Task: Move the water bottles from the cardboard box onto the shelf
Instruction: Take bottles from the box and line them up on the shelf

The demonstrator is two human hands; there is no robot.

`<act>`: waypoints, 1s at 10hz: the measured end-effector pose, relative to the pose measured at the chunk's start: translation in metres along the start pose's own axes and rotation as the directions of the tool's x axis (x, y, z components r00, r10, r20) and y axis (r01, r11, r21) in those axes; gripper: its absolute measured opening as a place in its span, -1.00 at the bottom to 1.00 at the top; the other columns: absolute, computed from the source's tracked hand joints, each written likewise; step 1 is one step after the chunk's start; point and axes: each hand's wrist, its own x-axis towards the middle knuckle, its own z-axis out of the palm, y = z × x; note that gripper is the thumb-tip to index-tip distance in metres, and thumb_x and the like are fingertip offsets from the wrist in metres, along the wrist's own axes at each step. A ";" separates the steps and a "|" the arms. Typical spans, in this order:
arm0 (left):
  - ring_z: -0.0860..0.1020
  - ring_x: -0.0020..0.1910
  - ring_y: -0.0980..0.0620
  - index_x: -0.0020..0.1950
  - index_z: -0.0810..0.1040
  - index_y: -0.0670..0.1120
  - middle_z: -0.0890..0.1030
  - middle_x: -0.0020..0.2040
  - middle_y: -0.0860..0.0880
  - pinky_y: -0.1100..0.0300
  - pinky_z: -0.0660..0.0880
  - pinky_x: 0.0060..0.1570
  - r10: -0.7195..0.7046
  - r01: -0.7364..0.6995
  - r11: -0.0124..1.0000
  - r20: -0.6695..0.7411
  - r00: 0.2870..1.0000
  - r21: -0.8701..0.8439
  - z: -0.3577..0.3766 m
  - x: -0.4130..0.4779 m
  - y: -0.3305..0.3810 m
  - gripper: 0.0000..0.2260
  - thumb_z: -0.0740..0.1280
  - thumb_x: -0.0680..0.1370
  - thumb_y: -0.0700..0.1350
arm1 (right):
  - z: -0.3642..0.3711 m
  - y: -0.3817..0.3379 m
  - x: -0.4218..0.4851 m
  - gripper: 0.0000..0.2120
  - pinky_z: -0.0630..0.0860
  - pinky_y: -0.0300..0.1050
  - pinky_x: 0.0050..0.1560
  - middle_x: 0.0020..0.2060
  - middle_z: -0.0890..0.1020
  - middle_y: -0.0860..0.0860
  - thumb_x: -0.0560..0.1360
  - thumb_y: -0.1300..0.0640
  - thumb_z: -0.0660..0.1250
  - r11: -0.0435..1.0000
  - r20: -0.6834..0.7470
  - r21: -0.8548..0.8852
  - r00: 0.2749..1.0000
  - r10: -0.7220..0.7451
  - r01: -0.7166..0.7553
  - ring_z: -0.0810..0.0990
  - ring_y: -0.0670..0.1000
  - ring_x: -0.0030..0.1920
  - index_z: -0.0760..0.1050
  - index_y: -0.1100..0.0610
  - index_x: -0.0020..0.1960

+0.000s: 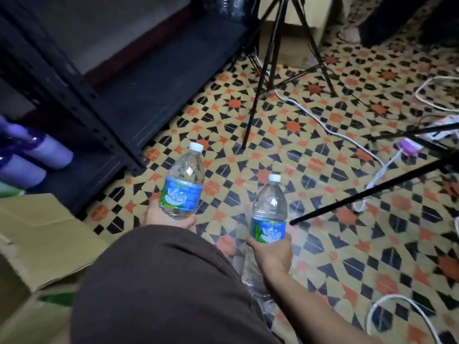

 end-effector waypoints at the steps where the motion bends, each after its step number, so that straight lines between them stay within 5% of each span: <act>1: 0.54 0.00 -0.08 0.08 0.49 -0.05 0.58 -0.04 -0.01 0.13 0.40 -0.05 0.051 -0.058 0.995 -0.095 0.994 -0.080 -0.091 -0.021 0.042 -0.36 0.64 0.14 0.14 | 0.012 -0.056 -0.018 -0.37 0.42 -0.08 -0.17 -0.05 0.59 0.10 0.16 0.00 0.61 0.985 0.072 0.023 0.983 -0.171 0.170 0.56 0.16 -0.10 0.34 0.11 0.07; 3: 0.60 0.04 -0.08 0.09 0.51 -0.07 0.65 0.01 -0.04 0.12 0.47 -0.04 0.086 -0.186 0.965 -0.446 0.891 -0.187 -0.233 -0.035 0.055 -0.38 0.65 0.17 0.13 | 0.026 -0.179 -0.103 -0.39 0.47 -0.07 -0.18 -0.17 0.57 0.03 0.13 -0.06 0.61 0.855 0.195 0.194 0.835 -0.515 0.482 0.57 0.12 -0.16 0.42 0.10 0.04; 5: 0.55 -0.08 0.01 0.07 0.52 -0.08 0.63 -0.02 -0.04 0.24 0.32 -0.14 -0.044 -0.276 0.918 -0.764 0.644 -0.285 -0.347 -0.102 0.051 -0.43 0.67 0.19 0.04 | 0.021 -0.264 -0.236 -0.36 0.53 -0.04 -0.07 -0.10 0.58 0.00 0.14 -0.02 0.62 0.610 0.257 0.412 0.556 -0.790 0.677 0.57 0.07 -0.11 0.40 0.06 0.10; 6: 0.58 0.08 -0.12 0.09 0.52 -0.13 0.64 0.06 -0.14 0.23 0.28 -0.14 -0.105 -0.308 0.904 -0.853 0.512 -0.296 -0.392 -0.135 0.039 -0.42 0.66 0.21 0.04 | 0.023 -0.279 -0.310 -0.39 0.43 -0.14 -0.13 -0.10 0.58 -0.02 0.17 0.02 0.61 0.539 0.314 0.504 0.439 -0.842 0.674 0.55 0.04 -0.15 0.40 0.06 0.11; 10: 0.59 0.06 -0.18 0.10 0.50 -0.17 0.62 0.05 -0.17 0.07 0.49 -0.01 -0.257 -0.290 0.922 -0.966 0.036 -0.257 -0.541 -0.216 -0.082 -0.37 0.67 0.17 0.05 | 0.088 -0.231 -0.562 -0.33 0.53 -0.10 -0.09 -0.06 0.59 -0.08 0.13 -0.03 0.60 0.331 0.495 0.643 -0.044 -0.868 0.691 0.60 -0.03 -0.07 0.37 -0.02 0.14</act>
